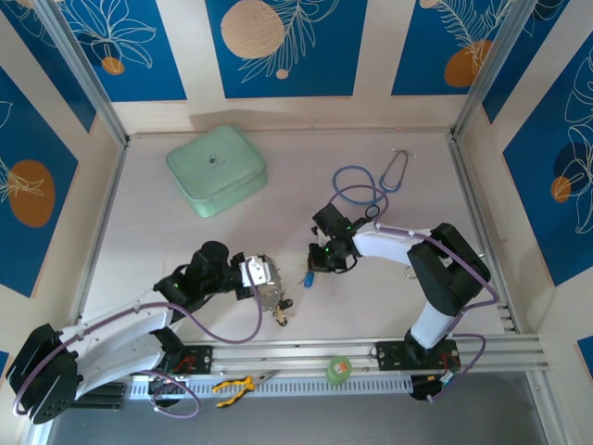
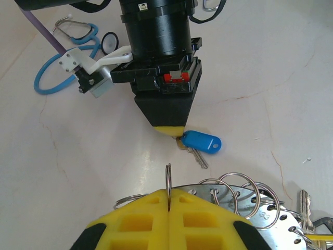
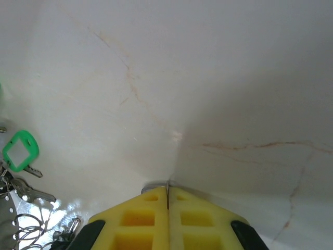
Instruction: Put the keys on the keyring
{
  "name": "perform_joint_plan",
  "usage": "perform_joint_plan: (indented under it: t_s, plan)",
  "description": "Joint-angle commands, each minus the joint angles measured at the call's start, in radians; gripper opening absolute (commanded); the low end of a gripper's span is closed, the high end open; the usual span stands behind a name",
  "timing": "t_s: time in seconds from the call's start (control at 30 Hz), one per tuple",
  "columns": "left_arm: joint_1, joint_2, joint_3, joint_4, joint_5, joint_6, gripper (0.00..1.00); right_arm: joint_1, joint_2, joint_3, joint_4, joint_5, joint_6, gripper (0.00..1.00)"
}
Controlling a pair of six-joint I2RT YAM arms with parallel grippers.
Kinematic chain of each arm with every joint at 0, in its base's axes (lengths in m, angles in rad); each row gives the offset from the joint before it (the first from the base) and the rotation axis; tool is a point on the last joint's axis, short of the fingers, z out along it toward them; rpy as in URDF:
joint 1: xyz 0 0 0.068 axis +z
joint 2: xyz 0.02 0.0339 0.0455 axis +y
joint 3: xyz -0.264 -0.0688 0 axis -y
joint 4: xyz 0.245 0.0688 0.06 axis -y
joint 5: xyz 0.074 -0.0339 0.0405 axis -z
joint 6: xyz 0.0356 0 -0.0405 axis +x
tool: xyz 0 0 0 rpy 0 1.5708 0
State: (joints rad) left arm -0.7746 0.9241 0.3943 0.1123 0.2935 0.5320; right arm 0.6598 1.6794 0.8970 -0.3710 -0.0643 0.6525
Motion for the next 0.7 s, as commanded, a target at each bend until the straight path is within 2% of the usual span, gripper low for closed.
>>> perform_joint_plan:
  t_s: [0.0, 0.23, 0.37, 0.6, 0.67]
  plan:
    - [-0.009, -0.026, 0.006, 0.012, -0.004, -0.008, 0.0, -0.002, -0.032, 0.017, -0.017, -0.01, -0.01, 0.0]
    - [-0.008, -0.056, 0.021, -0.001, -0.001, -0.125, 0.0, 0.021, -0.187, -0.007, 0.02, 0.0, -0.173, 0.0]
    - [-0.01, -0.083, 0.009, 0.005, -0.008, -0.218, 0.0, 0.02, -0.262, -0.009, 0.038, -0.104, -0.338, 0.0]
    - [-0.01, -0.086, -0.001, 0.017, -0.024, -0.257, 0.0, 0.034, -0.286, 0.069, -0.039, -0.312, -0.575, 0.0]
    - [-0.01, -0.076, 0.004, 0.02, -0.021, -0.272, 0.0, 0.047, -0.293, 0.083, -0.06, -0.327, -0.613, 0.0]
